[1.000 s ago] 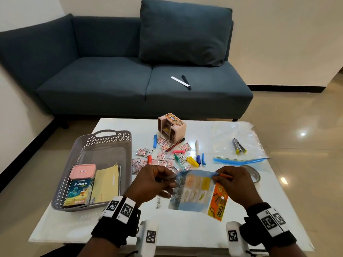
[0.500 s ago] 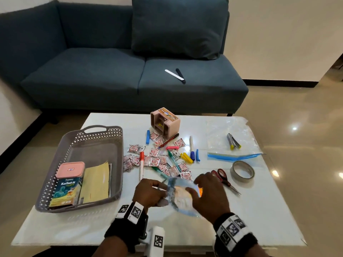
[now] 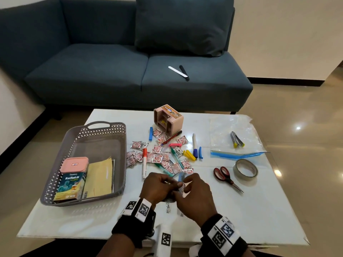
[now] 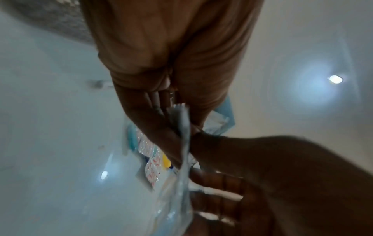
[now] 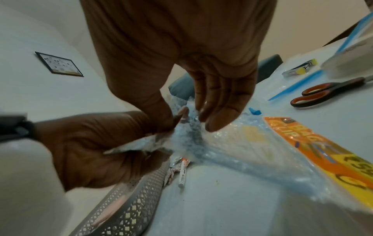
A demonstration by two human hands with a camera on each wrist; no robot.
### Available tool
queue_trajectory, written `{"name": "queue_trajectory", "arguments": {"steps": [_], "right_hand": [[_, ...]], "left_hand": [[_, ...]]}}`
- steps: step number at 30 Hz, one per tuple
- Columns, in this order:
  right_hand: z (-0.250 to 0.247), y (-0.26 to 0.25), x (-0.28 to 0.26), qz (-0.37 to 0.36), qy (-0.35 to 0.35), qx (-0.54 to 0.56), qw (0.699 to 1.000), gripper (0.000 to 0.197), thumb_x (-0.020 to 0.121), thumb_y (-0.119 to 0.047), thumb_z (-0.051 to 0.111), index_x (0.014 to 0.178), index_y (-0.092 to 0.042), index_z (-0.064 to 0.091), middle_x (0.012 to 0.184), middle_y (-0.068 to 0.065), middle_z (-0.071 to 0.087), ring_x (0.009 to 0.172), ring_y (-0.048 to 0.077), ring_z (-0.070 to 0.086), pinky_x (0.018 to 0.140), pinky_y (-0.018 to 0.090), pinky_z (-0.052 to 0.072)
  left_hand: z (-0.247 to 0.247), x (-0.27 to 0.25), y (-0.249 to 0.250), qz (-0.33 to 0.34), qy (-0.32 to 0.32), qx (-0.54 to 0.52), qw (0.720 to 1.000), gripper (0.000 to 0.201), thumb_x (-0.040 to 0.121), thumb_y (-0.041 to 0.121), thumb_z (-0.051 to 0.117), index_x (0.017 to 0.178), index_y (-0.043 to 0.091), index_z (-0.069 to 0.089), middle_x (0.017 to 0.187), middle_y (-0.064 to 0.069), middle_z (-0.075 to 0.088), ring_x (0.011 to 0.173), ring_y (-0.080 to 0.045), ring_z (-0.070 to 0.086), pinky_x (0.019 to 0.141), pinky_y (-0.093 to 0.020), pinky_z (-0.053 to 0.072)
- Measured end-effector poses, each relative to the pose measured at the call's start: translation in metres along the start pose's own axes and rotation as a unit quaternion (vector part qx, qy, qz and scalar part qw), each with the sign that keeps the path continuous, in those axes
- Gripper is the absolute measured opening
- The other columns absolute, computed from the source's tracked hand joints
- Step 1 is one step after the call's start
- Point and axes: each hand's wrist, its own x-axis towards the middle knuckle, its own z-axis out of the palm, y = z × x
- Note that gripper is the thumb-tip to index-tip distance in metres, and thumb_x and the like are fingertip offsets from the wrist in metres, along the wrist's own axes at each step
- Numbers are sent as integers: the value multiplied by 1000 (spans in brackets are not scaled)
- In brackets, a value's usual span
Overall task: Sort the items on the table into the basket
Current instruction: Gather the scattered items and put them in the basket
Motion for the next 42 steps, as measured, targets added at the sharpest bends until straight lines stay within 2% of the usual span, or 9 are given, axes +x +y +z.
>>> {"name": "queue_trajectory", "arguments": {"steps": [4,8,15,21,27,30,33,37,42], "right_hand": [[-16,-5,-9,-284,70,-33,956,20,72,-11,72,86,-18,60,93,-6,58,85,14,55,74,29,47],[-37,-4,-10,-437,30,-187,879,28,71,-9,70,99,-13,67,114,6,62,107,26,57,94,41,43],[-52,-7,-10,-443,103,-231,860,43,75,-13,74,114,-15,54,105,7,66,94,26,58,82,38,41],[-49,-11,-21,-448,111,-311,831,20,59,-2,68,76,-13,69,80,10,64,71,32,62,87,44,35],[-33,-23,-34,-348,9,-326,879,43,58,-13,67,100,-11,61,84,7,66,73,27,65,90,41,41],[-26,-22,-35,-281,-46,-295,912,57,62,-19,75,114,-13,54,87,4,68,76,25,64,74,35,53],[-24,-24,-33,-262,-52,-242,933,45,60,-14,80,101,-22,64,93,2,70,86,26,67,71,33,56],[-25,-30,-37,-234,-59,-231,943,43,36,-12,86,74,-18,66,69,0,64,62,21,65,53,25,51],[-15,-40,-29,-181,-113,-317,924,56,61,-27,84,113,-14,67,113,8,64,108,25,63,88,28,50]], "left_hand": [[-8,-7,29,173,9,298,939,11,75,15,75,68,7,74,65,-12,70,65,-23,69,58,-20,53],[-14,-24,69,187,-85,446,871,14,76,5,65,83,10,77,81,-11,72,82,-22,68,63,-19,49],[-17,-45,104,271,-132,473,828,38,76,1,70,108,20,75,104,4,72,89,-8,65,74,-20,55],[-11,-56,100,334,-59,379,861,29,71,7,73,97,17,79,92,3,76,79,-5,69,77,-23,59],[-6,-58,100,316,-33,370,873,31,69,3,71,95,18,79,92,3,76,78,-4,69,80,-20,58],[-1,-63,104,313,-54,367,874,32,68,1,73,96,17,79,91,2,76,78,-5,70,81,-20,57],[6,-68,105,319,-90,368,869,35,67,-1,73,98,13,78,90,-1,76,80,-7,71,81,-20,57],[10,-70,101,322,-111,372,864,34,71,-3,69,100,12,77,93,-3,76,83,-9,71,84,-22,57],[20,-71,94,305,-127,388,860,33,79,-3,65,108,10,75,102,-6,75,93,-13,70,88,-15,50]]}}
